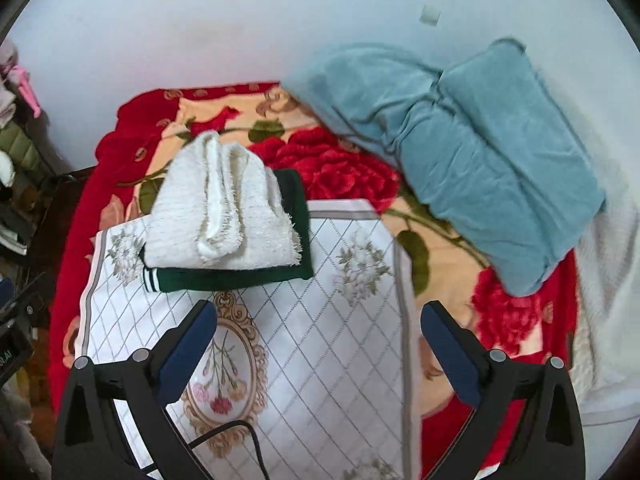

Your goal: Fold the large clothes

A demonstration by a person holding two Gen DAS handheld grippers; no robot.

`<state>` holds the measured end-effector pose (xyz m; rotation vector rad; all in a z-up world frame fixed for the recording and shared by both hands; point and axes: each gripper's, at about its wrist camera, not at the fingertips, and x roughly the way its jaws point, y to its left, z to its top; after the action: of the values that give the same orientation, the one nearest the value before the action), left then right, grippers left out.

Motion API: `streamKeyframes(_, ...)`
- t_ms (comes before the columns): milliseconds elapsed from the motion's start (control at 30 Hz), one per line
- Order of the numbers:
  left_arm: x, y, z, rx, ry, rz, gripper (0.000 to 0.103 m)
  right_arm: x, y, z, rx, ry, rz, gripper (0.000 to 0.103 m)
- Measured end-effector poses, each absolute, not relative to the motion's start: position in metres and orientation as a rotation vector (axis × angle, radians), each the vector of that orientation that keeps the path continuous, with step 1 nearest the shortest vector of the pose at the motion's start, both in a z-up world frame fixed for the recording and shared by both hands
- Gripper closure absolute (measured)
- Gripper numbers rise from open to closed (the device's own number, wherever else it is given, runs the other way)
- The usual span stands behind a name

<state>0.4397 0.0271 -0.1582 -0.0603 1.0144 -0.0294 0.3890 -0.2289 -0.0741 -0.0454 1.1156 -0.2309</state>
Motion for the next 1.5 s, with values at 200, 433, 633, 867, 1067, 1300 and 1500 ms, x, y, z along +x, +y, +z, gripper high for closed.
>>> streamKeyframes(200,0.380,0.025,-0.105,-0.017,0.987,-0.031,0.005,0.320,-0.208,0.004,-0.087,1.052,-0.200,0.000)
streamKeyframes(433,0.338,0.028,-0.059,-0.025,0.974,-0.018,0.005,0.262,-0.193,0.069,-0.075,1.025,-0.198,0.000)
streamKeyframes(633,0.317,0.024,-0.028,-0.030,0.972,-0.021,0.005,0.235,-0.185,0.118,-0.071,1.006,-0.196,0.000)
streamKeyframes(867,0.301,0.021,-0.001,-0.035,0.930,-0.020,0.005,0.217,-0.184,0.164,-0.090,0.944,-0.209,0.000)
streamKeyframes(1067,0.290,0.018,0.016,-0.024,0.885,-0.014,0.005,0.210,-0.188,0.186,-0.092,0.910,-0.210,0.000)
streamKeyframes(1300,0.281,0.017,0.024,-0.026,0.858,0.002,0.005,0.205,-0.199,0.196,-0.085,0.897,-0.216,0.000)
streamKeyframes(1500,0.279,0.019,0.028,-0.040,0.845,0.018,0.005,0.204,-0.205,0.198,-0.083,0.892,-0.206,0.000)
